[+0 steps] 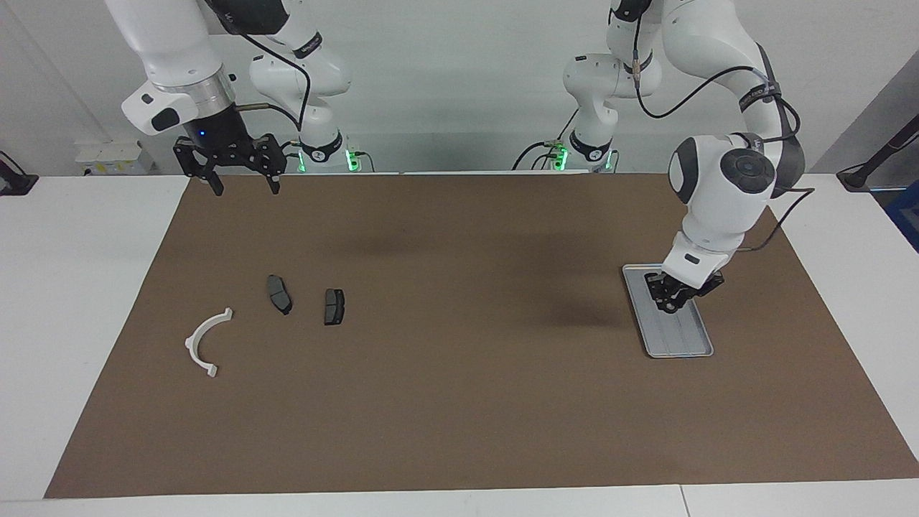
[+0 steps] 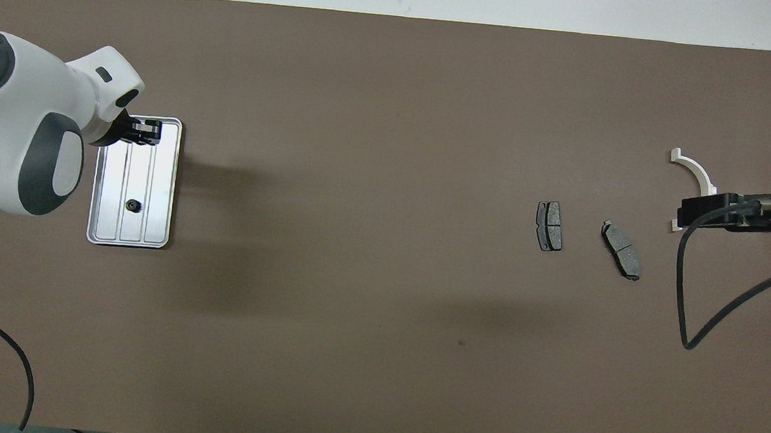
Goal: Pick bearing gear from pile to tray
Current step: 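Carry the bearing with the left gripper and lower it into the tray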
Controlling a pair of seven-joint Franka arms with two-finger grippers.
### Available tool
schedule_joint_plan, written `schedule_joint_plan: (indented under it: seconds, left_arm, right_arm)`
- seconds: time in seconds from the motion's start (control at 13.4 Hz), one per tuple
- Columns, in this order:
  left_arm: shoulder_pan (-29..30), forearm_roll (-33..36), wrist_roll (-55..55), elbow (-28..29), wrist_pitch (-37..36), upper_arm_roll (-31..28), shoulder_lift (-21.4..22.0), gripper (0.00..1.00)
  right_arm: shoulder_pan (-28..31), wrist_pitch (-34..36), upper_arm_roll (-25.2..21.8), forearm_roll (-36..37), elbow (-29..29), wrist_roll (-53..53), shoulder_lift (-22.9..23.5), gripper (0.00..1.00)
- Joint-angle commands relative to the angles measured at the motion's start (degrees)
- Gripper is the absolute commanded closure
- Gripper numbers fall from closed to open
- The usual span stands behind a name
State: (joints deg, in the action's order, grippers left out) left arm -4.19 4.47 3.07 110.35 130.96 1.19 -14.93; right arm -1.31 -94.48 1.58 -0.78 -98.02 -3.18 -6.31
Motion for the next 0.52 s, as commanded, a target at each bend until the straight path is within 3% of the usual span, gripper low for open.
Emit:
schedule_joint_plan:
  seconds: [0.0,0.45]
  left_arm:
    - [1.46,-0.78,-1.57,5.14,3.77,0.48,1.49,1.0]
    - [6.03,-0.78,-8.07,8.48,7.37,0.48,0.87,1.0]
  right_arm:
    - [0.52,0.61,0.17,0.61,-0.59,1.16,-0.63,0.0]
    - [0.52,0.7,0.17,0.61,-0.59,1.25,-0.63,0.0]
